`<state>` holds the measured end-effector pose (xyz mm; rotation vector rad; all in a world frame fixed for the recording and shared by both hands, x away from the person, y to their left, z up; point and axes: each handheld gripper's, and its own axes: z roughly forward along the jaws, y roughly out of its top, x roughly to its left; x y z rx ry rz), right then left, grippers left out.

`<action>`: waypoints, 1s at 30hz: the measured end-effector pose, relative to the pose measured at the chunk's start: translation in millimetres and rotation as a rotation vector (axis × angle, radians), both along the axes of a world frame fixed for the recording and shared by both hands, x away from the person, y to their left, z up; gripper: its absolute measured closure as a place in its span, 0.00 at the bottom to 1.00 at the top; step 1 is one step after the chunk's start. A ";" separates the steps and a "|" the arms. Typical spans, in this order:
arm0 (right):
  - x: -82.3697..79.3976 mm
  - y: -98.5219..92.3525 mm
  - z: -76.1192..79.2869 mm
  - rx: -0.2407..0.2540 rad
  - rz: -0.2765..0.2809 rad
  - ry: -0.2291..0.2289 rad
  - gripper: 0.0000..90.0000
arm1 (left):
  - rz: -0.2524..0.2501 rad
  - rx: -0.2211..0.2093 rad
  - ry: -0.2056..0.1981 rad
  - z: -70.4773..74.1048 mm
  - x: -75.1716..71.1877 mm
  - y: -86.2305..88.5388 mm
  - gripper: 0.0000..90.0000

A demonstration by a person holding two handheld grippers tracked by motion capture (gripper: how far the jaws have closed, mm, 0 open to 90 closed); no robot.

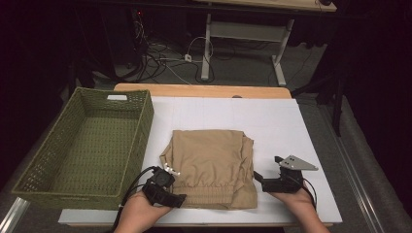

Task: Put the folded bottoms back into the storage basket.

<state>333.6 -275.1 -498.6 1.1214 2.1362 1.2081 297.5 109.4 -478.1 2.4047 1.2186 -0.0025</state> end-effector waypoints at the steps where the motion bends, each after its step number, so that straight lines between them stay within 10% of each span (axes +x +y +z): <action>1: -0.2 0.2 0.3 0.002 -0.001 0.000 0.00 | -0.008 -0.005 0.013 -2.2 0.4 -1.8 0.36; 11: 7.6 16.5 13.4 0.052 0.000 -0.002 0.10 | -0.041 0.004 0.000 -1.5 -5.6 -10.6 0.59; 23: 102.5 60.1 10.3 0.009 -0.067 0.138 0.24 | -0.071 -0.068 -0.005 -4.6 -5.8 -6.3 0.80; 24: 116.9 63.2 3.3 -0.025 -0.081 0.201 0.28 | -0.072 -0.071 -0.007 -4.9 -5.9 -6.0 0.80; 30: 118.4 64.6 -6.0 -0.044 -0.037 0.223 0.47 | -0.074 -0.085 -0.007 -6.1 -5.7 -4.0 0.80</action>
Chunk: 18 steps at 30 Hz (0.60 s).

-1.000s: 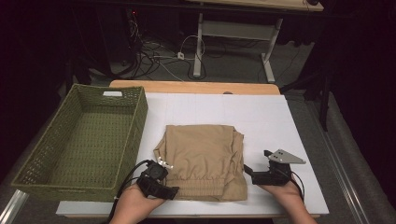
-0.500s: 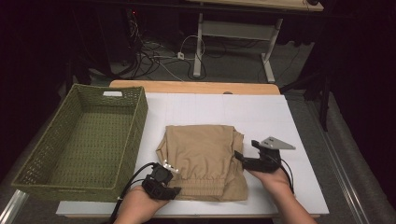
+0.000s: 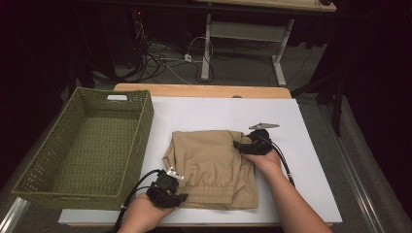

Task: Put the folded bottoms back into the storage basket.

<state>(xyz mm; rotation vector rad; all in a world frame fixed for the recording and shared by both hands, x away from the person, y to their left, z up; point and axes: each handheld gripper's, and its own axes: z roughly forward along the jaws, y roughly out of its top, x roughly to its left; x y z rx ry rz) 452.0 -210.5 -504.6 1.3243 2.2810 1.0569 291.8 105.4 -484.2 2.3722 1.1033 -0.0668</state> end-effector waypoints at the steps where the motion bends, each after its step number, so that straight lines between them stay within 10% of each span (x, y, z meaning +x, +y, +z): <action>1: -3.0 1.9 -0.2 -0.004 0.012 -0.003 0.53 | -0.002 0.000 0.000 -0.1 0.1 0.2 0.80; 7: -10.4 2.0 -1.2 0.027 0.068 0.004 0.88 | -0.003 0.014 -0.014 0.5 -1.6 -1.9 0.81; 18: -16.6 3.0 7.5 0.001 0.089 -0.056 0.93 | 0.015 0.067 0.041 9.1 5.6 -9.0 0.82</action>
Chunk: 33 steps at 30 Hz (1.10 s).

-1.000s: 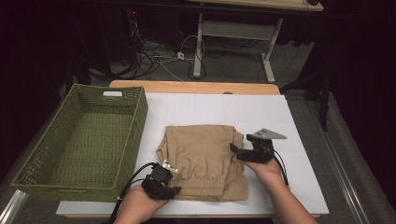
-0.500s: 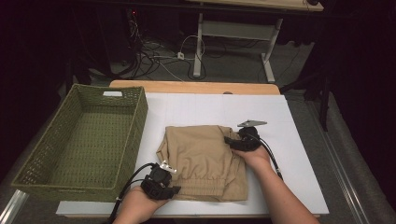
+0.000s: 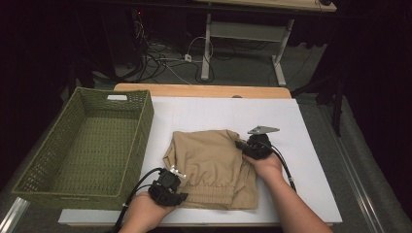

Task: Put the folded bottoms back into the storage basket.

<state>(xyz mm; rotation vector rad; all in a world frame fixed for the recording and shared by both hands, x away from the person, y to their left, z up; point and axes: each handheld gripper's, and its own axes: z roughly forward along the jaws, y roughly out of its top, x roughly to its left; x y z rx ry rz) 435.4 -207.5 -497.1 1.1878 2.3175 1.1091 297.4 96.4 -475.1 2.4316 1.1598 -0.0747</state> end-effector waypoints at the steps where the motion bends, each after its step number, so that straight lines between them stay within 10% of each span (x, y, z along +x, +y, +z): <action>1: 0.0 0.0 0.0 0.000 0.000 0.000 0.93 | 0.000 0.000 0.000 0.0 0.0 0.0 0.82; 15: -11.4 -8.5 19.8 0.032 0.035 -0.081 0.94 | -0.031 0.169 0.110 16.6 16.9 -21.8 0.83; 33: -17.8 -3.8 35.0 0.084 0.037 -0.101 0.94 | -0.024 0.202 0.176 48.5 24.9 -14.0 0.83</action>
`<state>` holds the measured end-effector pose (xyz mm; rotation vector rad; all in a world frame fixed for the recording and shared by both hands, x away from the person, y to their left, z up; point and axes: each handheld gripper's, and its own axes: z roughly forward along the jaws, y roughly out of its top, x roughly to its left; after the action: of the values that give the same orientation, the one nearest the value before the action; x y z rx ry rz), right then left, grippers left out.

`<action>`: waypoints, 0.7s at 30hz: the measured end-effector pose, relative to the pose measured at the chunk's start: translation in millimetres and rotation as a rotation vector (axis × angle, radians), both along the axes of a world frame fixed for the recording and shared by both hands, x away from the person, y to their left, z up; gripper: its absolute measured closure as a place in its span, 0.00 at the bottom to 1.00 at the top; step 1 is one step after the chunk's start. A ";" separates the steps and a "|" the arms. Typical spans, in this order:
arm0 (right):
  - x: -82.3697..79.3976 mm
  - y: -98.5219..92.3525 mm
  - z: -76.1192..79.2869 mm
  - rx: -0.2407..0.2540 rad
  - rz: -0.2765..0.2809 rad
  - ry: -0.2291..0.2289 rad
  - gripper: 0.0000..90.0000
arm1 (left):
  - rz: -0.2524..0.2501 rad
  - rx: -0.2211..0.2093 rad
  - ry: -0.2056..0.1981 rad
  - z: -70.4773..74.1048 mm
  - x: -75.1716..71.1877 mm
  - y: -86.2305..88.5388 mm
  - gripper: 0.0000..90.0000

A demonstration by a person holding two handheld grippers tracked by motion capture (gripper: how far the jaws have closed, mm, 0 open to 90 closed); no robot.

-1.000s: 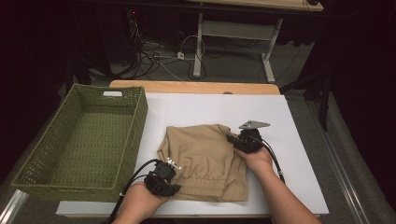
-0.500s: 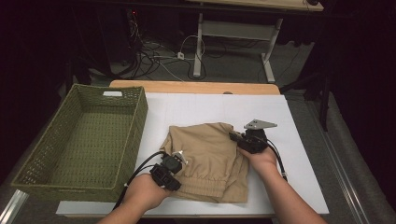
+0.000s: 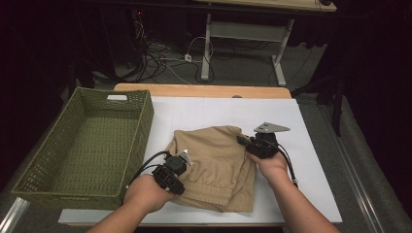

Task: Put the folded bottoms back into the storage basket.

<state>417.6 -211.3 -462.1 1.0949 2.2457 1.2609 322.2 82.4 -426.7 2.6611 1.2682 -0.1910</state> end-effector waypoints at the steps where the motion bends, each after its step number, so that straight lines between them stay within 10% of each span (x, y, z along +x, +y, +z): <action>1: -0.4 1.6 2.1 0.001 0.005 -0.002 0.94 | 0.005 -0.005 -0.002 3.0 -0.9 1.9 0.83; 21: -11.1 49.1 28.2 0.027 0.088 -0.035 0.94 | 0.079 0.018 0.009 29.2 -22.4 51.0 0.83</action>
<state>406.5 -162.2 -433.8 0.9857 2.2797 1.3379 299.9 133.4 -397.4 2.6217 1.3813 -0.1819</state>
